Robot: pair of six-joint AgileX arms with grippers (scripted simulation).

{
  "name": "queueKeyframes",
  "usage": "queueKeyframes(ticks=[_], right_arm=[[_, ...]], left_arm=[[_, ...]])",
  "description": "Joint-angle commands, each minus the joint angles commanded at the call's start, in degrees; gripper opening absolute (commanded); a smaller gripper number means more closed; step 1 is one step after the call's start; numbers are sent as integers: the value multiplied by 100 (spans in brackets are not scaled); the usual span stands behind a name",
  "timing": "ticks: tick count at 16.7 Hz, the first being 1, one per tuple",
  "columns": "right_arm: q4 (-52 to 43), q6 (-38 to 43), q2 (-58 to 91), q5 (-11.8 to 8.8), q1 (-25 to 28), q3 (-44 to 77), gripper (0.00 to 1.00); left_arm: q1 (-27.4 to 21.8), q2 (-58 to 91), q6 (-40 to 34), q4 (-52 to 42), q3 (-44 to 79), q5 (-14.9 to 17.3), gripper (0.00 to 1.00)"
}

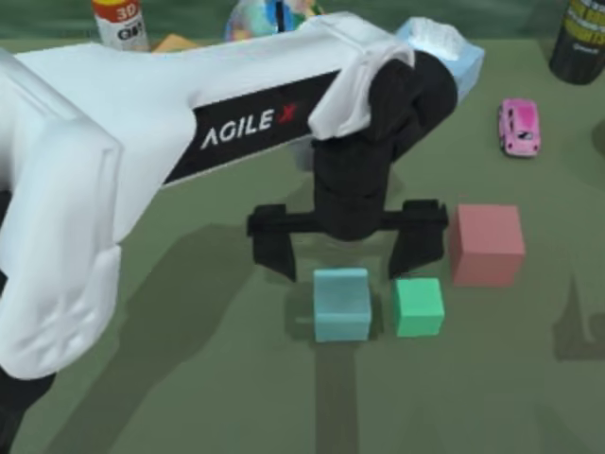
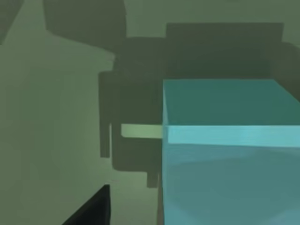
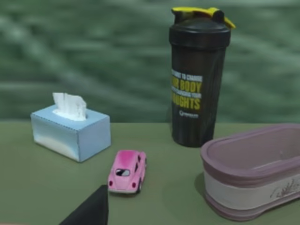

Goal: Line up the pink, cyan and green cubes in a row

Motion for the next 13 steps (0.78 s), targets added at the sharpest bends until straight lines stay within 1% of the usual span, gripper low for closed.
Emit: queueKeyframes(ticks=[3,8,10,13], right_arm=[[0,0,0,0,0,0,100],[0,0,0,0,0,0,100],[-124,45,166,2,35,164,100],[-575,208,829,0,170,810,100]], left_arm=[[41,-99,-10,-380,288,-22,100],[11,-82,-9,-377,286,-20,100],[99,-255,23,-257,125,-22,100],[430,-965,175,194,-532,-29,100]])
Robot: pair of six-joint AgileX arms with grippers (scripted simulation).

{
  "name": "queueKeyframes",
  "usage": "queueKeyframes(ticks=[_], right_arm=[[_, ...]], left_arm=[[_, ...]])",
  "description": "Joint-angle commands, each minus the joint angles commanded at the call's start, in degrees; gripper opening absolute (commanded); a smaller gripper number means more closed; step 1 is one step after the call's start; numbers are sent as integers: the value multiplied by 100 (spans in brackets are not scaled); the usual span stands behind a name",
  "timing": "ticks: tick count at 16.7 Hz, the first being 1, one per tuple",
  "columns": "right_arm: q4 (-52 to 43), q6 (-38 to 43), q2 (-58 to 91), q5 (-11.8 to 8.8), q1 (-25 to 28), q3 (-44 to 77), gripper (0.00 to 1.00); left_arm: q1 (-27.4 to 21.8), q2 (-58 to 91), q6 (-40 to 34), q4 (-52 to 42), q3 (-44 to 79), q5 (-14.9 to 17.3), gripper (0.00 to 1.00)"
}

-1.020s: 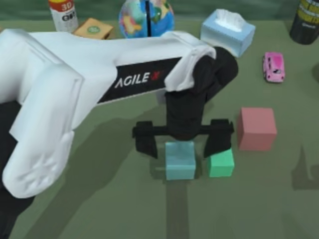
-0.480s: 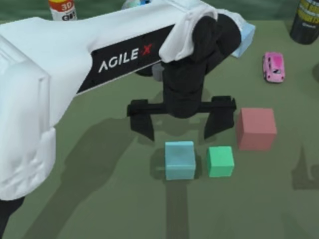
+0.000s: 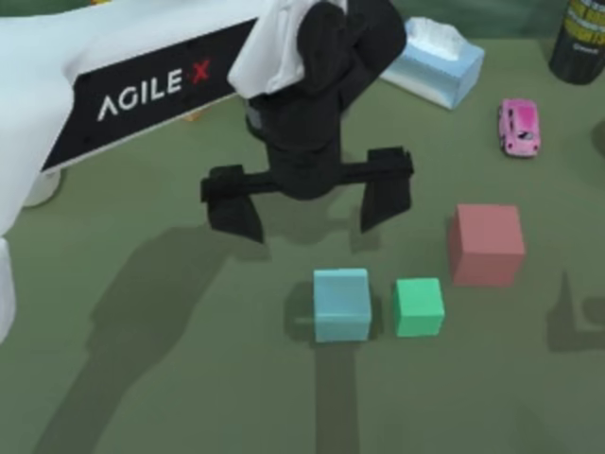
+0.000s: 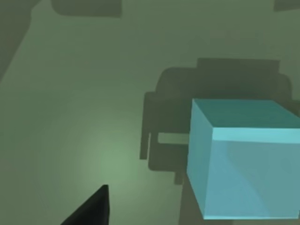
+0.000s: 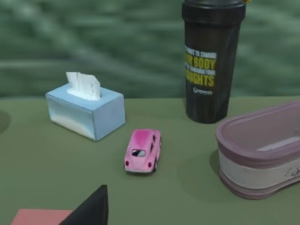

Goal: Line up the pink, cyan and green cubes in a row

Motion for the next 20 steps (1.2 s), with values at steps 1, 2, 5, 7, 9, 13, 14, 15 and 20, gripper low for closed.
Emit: queueKeyframes(ticks=[1,2,5,7,9,13,14,15,20], right_arm=[[-204,73,322,-2,63,305,100],[-448,159,725,-4,138,674,100],[-1272,440,2203,-11,388,1894,100],[-1909,649,3409,-12,575,2804,100],[-2579,864,4690,-9,767,3729,100],[-3885,1281,7043,4,1135,5474,100],[-4205,1386,7584,8,1225,5905,100],[-4488,1479,8060,10,1306,6295,100],[-5648,1881,10122,14,1657,8047,100]], left_arm=[[152,-349,81,206,-318,-3,100],[321,-746,177,434,-679,-6,100],[899,-2167,559,1229,-1973,-16,100],[1322,-3258,889,1830,-2961,-22,100],[1754,-4428,1271,2464,-4001,-26,100],[2596,-6864,2147,3775,-6100,-24,100],[2794,-7465,2379,4100,-6605,-20,100],[2983,-8050,2612,4418,-7093,-14,100],[3762,-10546,3684,5822,-9136,25,100]])
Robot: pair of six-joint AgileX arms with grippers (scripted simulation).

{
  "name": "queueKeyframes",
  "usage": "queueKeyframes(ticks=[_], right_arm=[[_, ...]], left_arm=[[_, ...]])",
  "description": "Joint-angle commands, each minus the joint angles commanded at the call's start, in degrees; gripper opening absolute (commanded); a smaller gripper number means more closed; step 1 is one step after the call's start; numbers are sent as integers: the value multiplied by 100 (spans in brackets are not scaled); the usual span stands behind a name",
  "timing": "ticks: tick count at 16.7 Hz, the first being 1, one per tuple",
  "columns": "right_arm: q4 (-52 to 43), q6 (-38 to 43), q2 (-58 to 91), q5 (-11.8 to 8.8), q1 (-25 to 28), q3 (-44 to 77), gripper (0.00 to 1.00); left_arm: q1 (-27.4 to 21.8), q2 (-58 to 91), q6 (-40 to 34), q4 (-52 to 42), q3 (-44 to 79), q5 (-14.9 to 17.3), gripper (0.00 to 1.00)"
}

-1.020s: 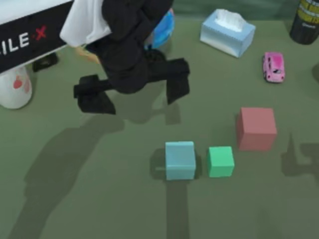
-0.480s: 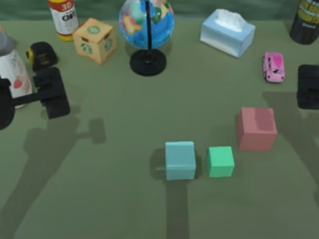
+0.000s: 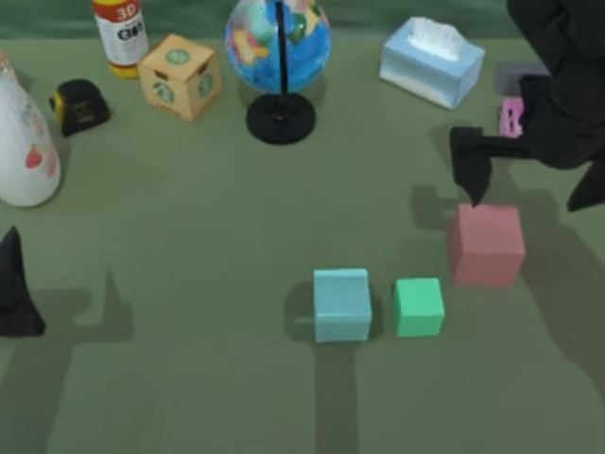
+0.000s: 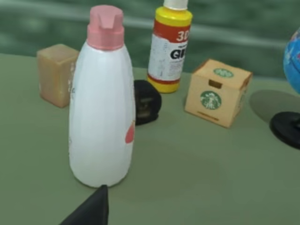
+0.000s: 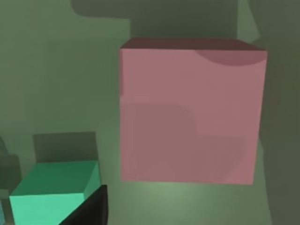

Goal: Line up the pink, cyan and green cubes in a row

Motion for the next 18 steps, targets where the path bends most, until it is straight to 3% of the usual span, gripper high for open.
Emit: queueKeyframes(ticks=[5,12,18], right_arm=[[-567,210,1036,-2,186,960,100],[-580,218,1114,-3,173,1008,100],[624,227,1483,1,196,233,100]], left_arm=[[400,-1278,647,815,-1062,30,100],[424,-1358,691,870,-1130,32,100],[424,-1358,691,870,-1130,32,100]])
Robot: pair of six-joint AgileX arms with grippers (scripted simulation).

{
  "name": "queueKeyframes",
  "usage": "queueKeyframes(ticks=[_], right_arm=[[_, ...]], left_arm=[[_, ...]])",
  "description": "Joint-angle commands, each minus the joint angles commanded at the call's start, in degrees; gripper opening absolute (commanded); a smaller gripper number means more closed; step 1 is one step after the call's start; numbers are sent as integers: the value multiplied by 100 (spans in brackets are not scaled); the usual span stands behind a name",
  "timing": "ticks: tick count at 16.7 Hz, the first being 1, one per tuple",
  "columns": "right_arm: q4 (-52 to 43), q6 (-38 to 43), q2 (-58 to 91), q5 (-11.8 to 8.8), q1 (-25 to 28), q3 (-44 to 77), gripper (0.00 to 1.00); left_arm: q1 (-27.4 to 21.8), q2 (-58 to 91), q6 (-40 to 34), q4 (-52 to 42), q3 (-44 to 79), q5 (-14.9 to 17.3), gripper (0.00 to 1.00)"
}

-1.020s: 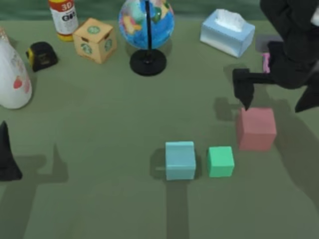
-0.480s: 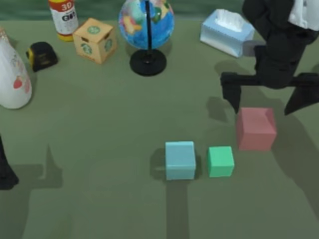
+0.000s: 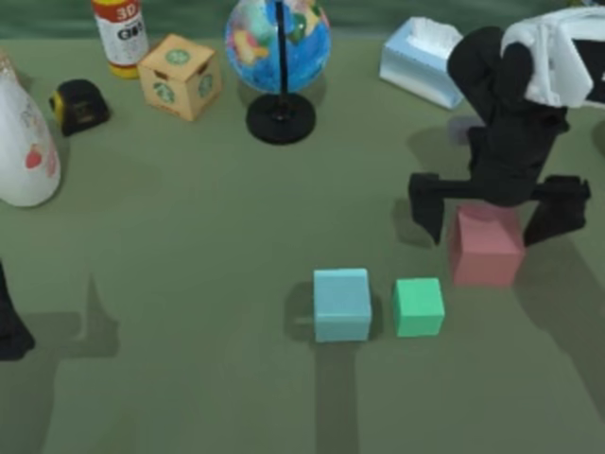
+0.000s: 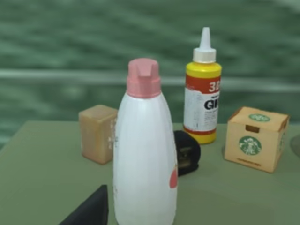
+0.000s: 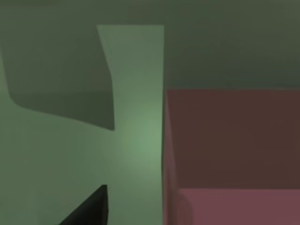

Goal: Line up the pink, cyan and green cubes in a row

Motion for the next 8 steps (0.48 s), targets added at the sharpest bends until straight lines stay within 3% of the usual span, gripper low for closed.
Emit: queueKeyframes(ticks=[7,8], right_arm=[[553,14,217,2,12,-392,100],[553,14,217,2,12,-392,92]], left_arm=[[0,0,0,0,0,0,100],[0,0,0,0,0,0,100]])
